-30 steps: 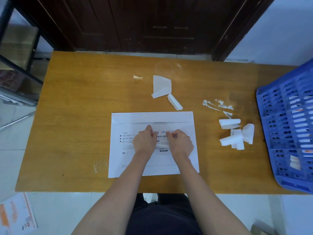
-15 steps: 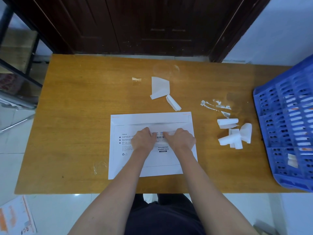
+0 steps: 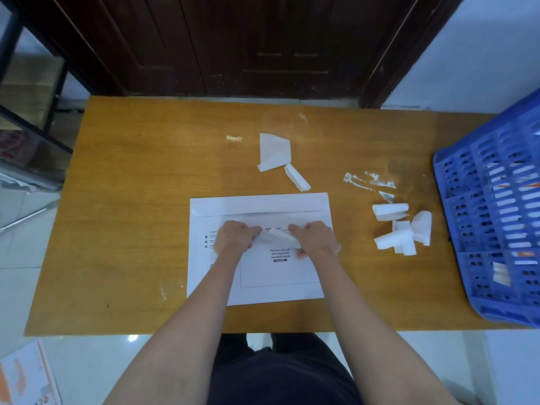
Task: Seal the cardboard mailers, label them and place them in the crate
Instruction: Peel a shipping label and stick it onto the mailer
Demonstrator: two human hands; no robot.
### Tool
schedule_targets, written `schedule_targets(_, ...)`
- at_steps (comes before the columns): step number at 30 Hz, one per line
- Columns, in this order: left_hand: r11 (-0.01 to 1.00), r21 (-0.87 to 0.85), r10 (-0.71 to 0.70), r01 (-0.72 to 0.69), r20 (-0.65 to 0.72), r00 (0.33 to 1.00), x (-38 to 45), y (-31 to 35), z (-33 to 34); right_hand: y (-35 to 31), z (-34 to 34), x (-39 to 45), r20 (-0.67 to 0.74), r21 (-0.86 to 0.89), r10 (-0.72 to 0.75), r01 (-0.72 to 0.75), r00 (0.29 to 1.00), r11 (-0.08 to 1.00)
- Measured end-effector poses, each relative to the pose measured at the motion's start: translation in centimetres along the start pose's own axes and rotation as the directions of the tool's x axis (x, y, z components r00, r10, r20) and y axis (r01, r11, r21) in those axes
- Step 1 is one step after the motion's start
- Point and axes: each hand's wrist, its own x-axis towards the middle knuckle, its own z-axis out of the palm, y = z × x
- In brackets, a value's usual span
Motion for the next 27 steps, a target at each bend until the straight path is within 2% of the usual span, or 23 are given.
schedule_targets(4,0.996,0.067,0.057,-0.055,-0.027,0.998,-0.9,-0.1,0.6,1.0,0.0,0.3,0.095,0.213,-0.009,-0.012,0.995,0.977)
schedule_targets(6,0.991,0.103,0.093,-0.089,-0.036,0.995,-1.3,-0.4,0.9,1.3,0.0,0.3,0.125,0.26,-0.022,-0.011,0.992,0.965)
schedule_targets(11,0.975,0.148,0.172,-0.167,-0.02,0.985,-1.6,-1.1,0.8,1.7,-0.1,-0.4,0.136,0.248,-0.017,-0.018,0.991,0.969)
schedule_targets(19,0.945,0.051,0.319,-0.323,0.065,0.945,-1.8,-2.7,1.0,2.4,-0.2,-2.1,0.109,0.128,-0.011,-0.003,0.994,0.992)
schedule_targets(27,0.923,-0.043,0.384,-0.382,0.125,0.915,-2.5,-3.3,0.7,3.9,0.4,-2.8,0.104,0.171,-0.024,0.006,0.994,0.985)
